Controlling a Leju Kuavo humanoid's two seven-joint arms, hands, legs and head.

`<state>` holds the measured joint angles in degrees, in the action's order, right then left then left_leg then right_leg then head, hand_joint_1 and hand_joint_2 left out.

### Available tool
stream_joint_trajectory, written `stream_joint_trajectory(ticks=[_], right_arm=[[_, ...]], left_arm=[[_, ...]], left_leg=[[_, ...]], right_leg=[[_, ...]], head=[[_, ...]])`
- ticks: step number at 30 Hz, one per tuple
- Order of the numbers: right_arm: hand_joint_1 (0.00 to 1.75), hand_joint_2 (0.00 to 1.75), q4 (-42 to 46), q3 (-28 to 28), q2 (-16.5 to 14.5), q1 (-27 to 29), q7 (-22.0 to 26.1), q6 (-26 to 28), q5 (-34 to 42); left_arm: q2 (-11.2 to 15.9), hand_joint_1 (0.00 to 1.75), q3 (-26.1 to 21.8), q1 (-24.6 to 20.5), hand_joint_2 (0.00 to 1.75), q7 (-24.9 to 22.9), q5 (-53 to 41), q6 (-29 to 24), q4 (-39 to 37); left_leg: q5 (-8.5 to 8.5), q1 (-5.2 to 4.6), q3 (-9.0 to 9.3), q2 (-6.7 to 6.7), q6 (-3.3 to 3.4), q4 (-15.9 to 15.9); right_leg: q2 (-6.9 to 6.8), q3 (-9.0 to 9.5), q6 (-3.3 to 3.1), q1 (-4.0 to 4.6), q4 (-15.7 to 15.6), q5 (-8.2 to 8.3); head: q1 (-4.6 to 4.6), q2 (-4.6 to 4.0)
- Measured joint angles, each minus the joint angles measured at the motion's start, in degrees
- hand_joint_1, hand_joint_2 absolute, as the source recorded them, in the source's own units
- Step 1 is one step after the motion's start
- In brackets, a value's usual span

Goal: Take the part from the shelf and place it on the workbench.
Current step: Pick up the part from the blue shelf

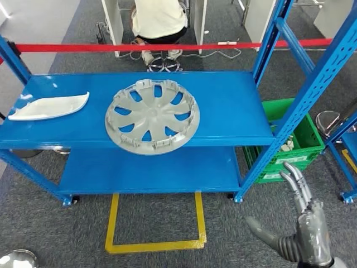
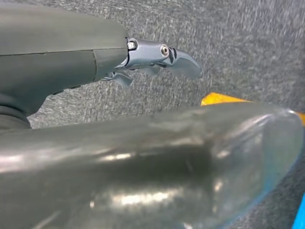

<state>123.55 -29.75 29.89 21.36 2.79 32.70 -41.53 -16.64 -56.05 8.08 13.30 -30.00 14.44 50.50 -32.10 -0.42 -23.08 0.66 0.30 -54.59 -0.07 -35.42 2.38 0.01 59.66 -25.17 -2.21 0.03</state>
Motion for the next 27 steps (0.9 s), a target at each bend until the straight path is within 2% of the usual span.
stream_joint_trajectory(ticks=[2,4,5,8,9,10,11,12,13,14,15,16,20,22,27], right_arm=[[0.0,1.75,-0.1,-2.4,2.0,-0.8,-2.1,0.6,-2.2],[0.0,1.75,-0.1,-4.5,3.6,-1.7,-3.2,0.9,-2.8],[0.0,1.75,-0.1,-5.5,4.2,-2.2,-3.4,1.0,-2.9],[0.0,1.75,-0.5,-8.3,5.9,-3.6,-4.3,0.9,-3.3],[0.0,1.75,-0.7,-9.0,6.3,-3.9,-4.8,0.8,-3.9],[0.0,1.75,-0.9,-9.7,6.7,-4.2,-5.4,0.6,-4.6],[0.0,1.75,-1.1,-10.4,7.1,-4.5,-6.0,0.4,-5.4],[0.0,1.75,-1.4,-10.9,7.4,-4.8,-6.4,0.3,-6.1],[0.0,1.75,-1.5,-11.3,7.7,-5.0,-6.7,0.2,-6.5],[0.0,1.75,-1.7,-11.7,8.0,-5.1,-6.8,0.2,-6.7],[0.0,1.75,-1.9,-12.0,8.2,-5.2,-6.9,0.2,-6.9],[0.0,1.75,-2.0,-12.3,8.4,-5.3,-7.0,0.2,-7.0],[0.0,1.75,-2.3,-12.9,9.1,-5.4,-7.2,0.2,-7.3],[0.0,1.75,-2.4,-13.1,9.3,-5.5,-7.5,0.2,-7.4],[0.0,1.75,-2.9,-14.0,9.5,-5.7,-9.6,0.3,-8.1]], left_arm=[[0.6,0.0,-0.2,-0.9,0.0,0.5,-0.8,-0.4,-1.3],[1.0,0.0,-0.2,-1.9,0.0,0.8,-1.4,-0.7,-2.4],[1.2,0.0,-0.2,-2.3,0.0,0.8,-1.6,-0.8,-2.9],[1.6,0.0,-0.3,-2.8,0.0,0.8,-2.0,-1.3,-4.2],[1.7,0.0,-0.3,-2.9,0.0,0.7,-2.2,-1.5,-4.5],[1.8,0.0,-0.3,-2.9,0.0,0.7,-2.3,-1.5,-4.8],[1.9,0.0,-0.3,-3.0,0.0,0.7,-2.4,-1.6,-5.1],[2.0,0.0,-0.3,-3.0,0.0,0.7,-2.5,-1.7,-5.3],[2.1,0.0,-0.2,-3.1,0.0,0.7,-2.6,-1.7,-5.6],[2.2,0.0,-0.2,-3.1,0.0,0.7,-2.6,-1.7,-5.8],[2.2,0.0,-0.2,-3.2,0.0,0.7,-2.6,-1.7,-6.0],[2.2,0.0,-0.2,-3.2,0.0,0.7,-2.6,-1.8,-6.2],[2.3,0.0,-0.2,-3.4,0.0,0.8,-2.7,-1.8,-6.7],[2.4,0.0,-0.2,-3.4,0.0,0.8,-2.6,-1.9,-6.9],[2.8,0.0,-0.2,-3.6,0.0,0.8,-2.9,-2.4,-7.8]], left_leg=[[-0.28,-0.05,0.09,-0.09,-0.6,-0.2],[-0.48,-0.06,-1.12,-0.19,-1.16,-2.7],[-1.25,0.0,-2.82,-0.21,-1.51,-5.5],[-4.82,0.43,-10.3,-0.22,-2.46,-15.8],[-4.62,0.55,-12.04,-0.22,-2.59,-17.2],[-3.0,0.64,-12.87,-0.22,-2.62,-16.7],[-0.11,0.69,-12.78,-0.22,-2.58,-14.3],[3.28,0.71,-12.19,-0.22,-2.48,-10.9],[5.55,0.66,-11.52,-0.22,-2.35,-7.7],[6.82,0.6,-10.91,-0.23,-2.11,-4.9],[7.23,0.54,-10.7,-0.24,-1.84,-3.4],[6.93,0.52,-10.6,-0.24,-1.63,-2.8],[7.35,0.49,-10.37,-0.11,-1.4,-2.2],[7.2,0.29,-10.29,-0.05,-1.06,-2.3],[7.04,-0.23,-10.29,-0.03,-0.17,-2.4]], right_leg=[[0.23,0.46,-0.86,0.04,0.0,-0.3],[0.34,1.37,-1.29,-0.29,-0.9,-0.49],[0.37,1.92,-1.46,-0.49,-1.4,-0.56],[0.54,2.91,-1.81,-0.66,-1.9,-1.15],[0.66,3.25,-1.82,-0.7,-1.9,-1.43],[0.79,3.67,-1.77,-0.75,-2.0,-1.71],[0.9,4.17,-1.65,-0.8,-2.0,-2.01],[0.99,4.61,-1.47,-0.84,-2.0,-2.32],[1.09,4.98,-1.21,-0.85,-1.9,-2.6],[1.18,5.07,-0.89,-0.79,-1.8,-2.88],[1.26,4.99,-0.58,-0.71,-1.7,-3.1],[1.31,4.86,-0.37,-0.62,-1.6,-3.35],[1.22,4.9,-1.82,-0.47,-2.1,-3.47],[1.17,5.3,-1.32,-0.59,-2.6,-3.33],[1.16,6.01,0.78,-1.17,-3.3,-3.07]], head=[[-0.04,0.01],[0.05,0.02],[0.09,0.02],[0.19,0.02],[0.2,0.02],[0.2,0.02],[0.2,0.02],[0.2,0.02],[0.19,0.02],[0.28,0.02],[0.29,0.02],[0.28,0.02],[-0.15,0.02],[-0.16,0.02],[-0.13,0.02]])
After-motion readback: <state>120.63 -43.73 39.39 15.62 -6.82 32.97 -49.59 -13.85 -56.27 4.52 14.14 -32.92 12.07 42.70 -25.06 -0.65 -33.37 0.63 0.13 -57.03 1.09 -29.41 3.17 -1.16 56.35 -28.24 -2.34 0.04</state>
